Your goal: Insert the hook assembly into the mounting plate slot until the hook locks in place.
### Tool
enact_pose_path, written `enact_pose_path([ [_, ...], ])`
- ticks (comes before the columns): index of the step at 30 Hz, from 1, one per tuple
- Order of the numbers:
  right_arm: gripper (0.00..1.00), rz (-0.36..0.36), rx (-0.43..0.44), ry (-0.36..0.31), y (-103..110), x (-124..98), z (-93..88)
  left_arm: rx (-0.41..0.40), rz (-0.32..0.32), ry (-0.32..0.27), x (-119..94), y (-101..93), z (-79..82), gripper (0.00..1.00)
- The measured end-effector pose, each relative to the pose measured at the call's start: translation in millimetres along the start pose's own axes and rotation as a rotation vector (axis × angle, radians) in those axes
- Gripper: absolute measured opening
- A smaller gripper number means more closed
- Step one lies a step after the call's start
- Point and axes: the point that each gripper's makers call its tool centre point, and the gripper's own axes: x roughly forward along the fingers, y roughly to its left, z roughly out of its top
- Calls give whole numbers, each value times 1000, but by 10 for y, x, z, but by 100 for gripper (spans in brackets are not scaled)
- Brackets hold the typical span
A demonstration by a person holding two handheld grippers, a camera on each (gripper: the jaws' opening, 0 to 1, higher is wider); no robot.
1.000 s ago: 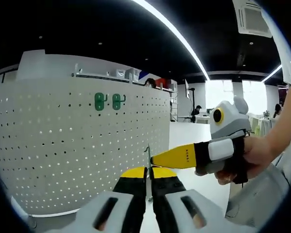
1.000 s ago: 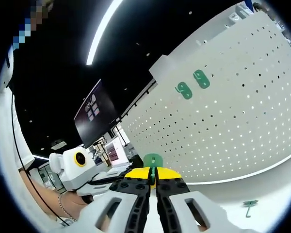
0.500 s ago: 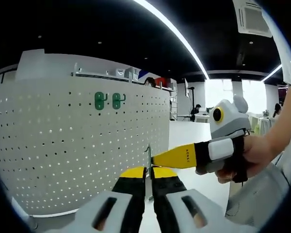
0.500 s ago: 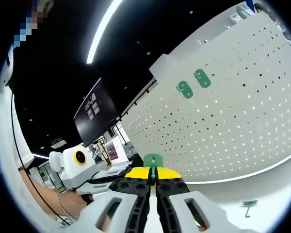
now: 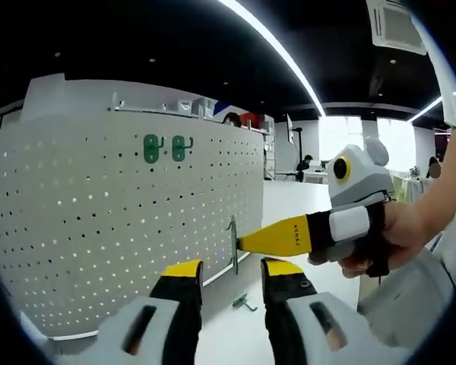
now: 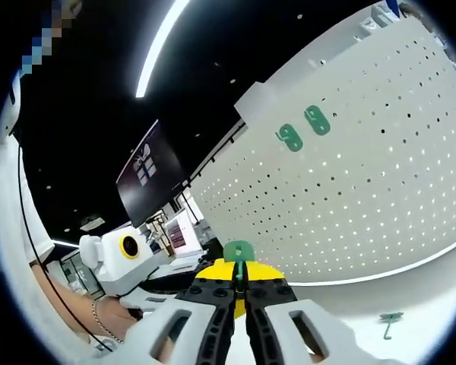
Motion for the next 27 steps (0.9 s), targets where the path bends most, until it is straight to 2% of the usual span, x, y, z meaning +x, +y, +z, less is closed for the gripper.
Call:
enact_pose_path([
  [4, 0, 0, 2, 3, 2, 2, -12, -10, -6, 31, 21, -23, -77, 54],
  [7, 0, 2, 7, 2, 5, 4, -8, -23, -15, 43, 23, -55, -121, 63],
  [10, 0, 4, 8, 7, 10, 6, -16, -11, -16, 54, 27, -71, -146, 71],
  [14, 0, 4, 9, 10, 5, 7, -19, -5, -16, 64, 29, -75, -175, 76],
  [17, 0, 4, 13, 14, 9, 6, -29, 0, -5, 66, 34, -61, -187, 85],
  [23, 0, 2, 5, 14, 8, 9, -35, -3, 8, 78, 29, -35, -216, 91],
  [27, 0, -11, -18, 14, -10, 6, -23, -4, 9, 97, 21, -29, -256, 89],
])
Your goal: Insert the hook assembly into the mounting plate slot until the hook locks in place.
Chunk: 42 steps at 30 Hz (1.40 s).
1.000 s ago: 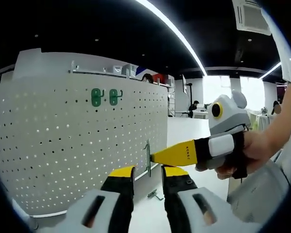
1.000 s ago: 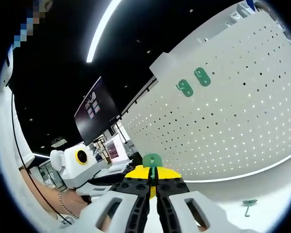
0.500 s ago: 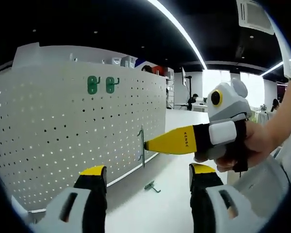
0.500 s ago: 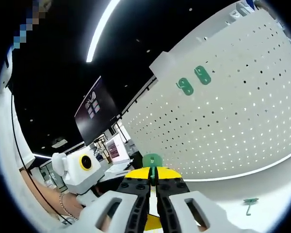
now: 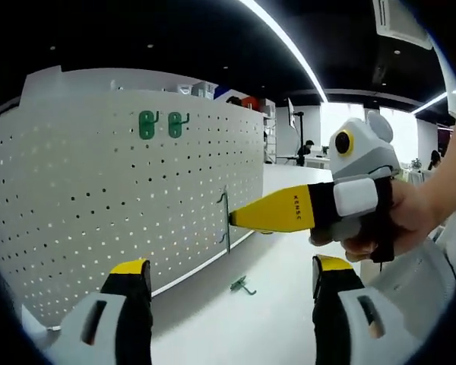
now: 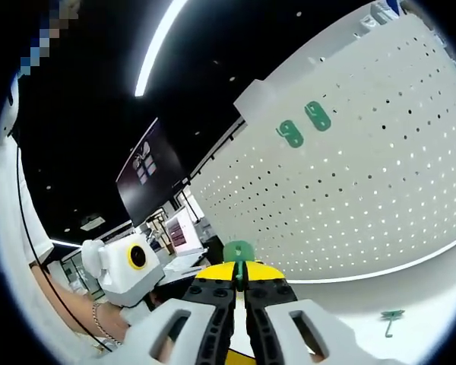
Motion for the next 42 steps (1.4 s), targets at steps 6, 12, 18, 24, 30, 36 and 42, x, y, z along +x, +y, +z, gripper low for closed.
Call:
enact_pose_path([
  [6, 0, -94, -151, 8, -104, -30, 79, -6, 4, 1, -3, 9, -9, 88],
  [12, 0, -326, -358, 26, -418, -158, 216, -11, 4, 4, -2, 8, -19, 88],
  [18, 0, -408, -363, 36, -583, -248, 239, -12, 6, 5, -11, 16, -21, 88],
  [24, 0, -412, -355, 38, -594, -254, 236, -12, 1, 8, -1, 0, -27, 87],
  [30, 0, -431, -354, 16, -688, -262, 359, -12, 7, 7, -12, 10, -26, 86],
  [36, 1, -450, -357, -13, -779, -245, 518, -17, 15, 10, -31, 42, -43, 86],
  [42, 1, -463, -369, -39, -844, -219, 674, -26, 25, 7, -53, 72, -52, 86],
])
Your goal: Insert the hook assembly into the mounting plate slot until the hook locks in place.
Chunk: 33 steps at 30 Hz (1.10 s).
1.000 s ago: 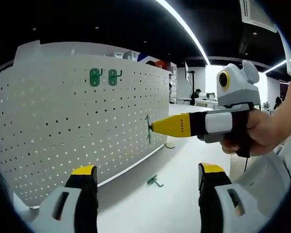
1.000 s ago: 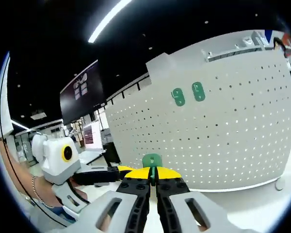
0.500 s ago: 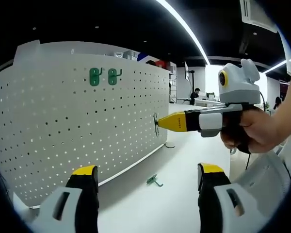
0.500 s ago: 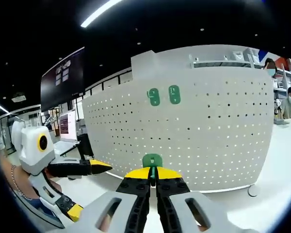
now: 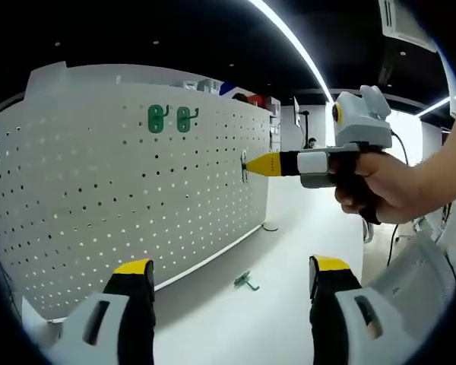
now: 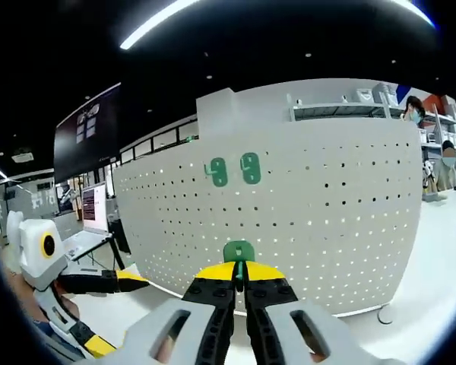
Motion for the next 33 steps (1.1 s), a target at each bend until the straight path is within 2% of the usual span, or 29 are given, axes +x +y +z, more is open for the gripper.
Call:
enact_pose_path([
  [9, 1, -25, -8, -52, -135, 145, 218, -6, 14, -5, -34, 33, -4, 86],
  [33, 1, -74, -31, -131, -343, 388, 538, -21, 46, -6, -130, 115, -49, 86],
])
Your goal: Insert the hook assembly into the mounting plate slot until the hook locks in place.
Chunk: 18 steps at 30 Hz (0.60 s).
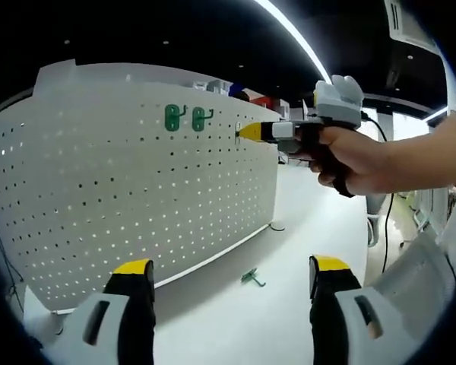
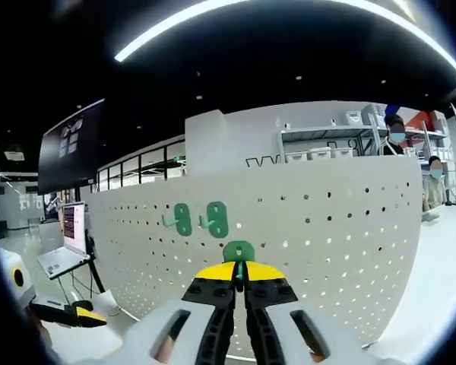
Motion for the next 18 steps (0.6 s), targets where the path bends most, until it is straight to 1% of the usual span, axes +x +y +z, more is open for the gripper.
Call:
enact_pose_path([
  [4, 1, 0, -9, -17, -6, 46, 50, -4, -3, 3, -7, -6, -15, 85],
  [5, 1, 2, -19, -19, 1, 56, 58, -1, -3, 6, -6, -5, -20, 85],
  [6, 1, 3, -47, -26, 3, 69, 77, 0, -2, 5, -5, -2, -20, 85],
  [9, 1, 1, -44, -29, 0, 107, 88, -7, 0, 5, -8, 6, -21, 85],
  [11, 1, -1, -58, -37, -9, 129, 107, -5, 1, 2, -14, 9, -15, 85],
  [18, 1, -15, -72, -52, -84, 205, 162, -5, 4, 2, -33, 19, -18, 85],
])
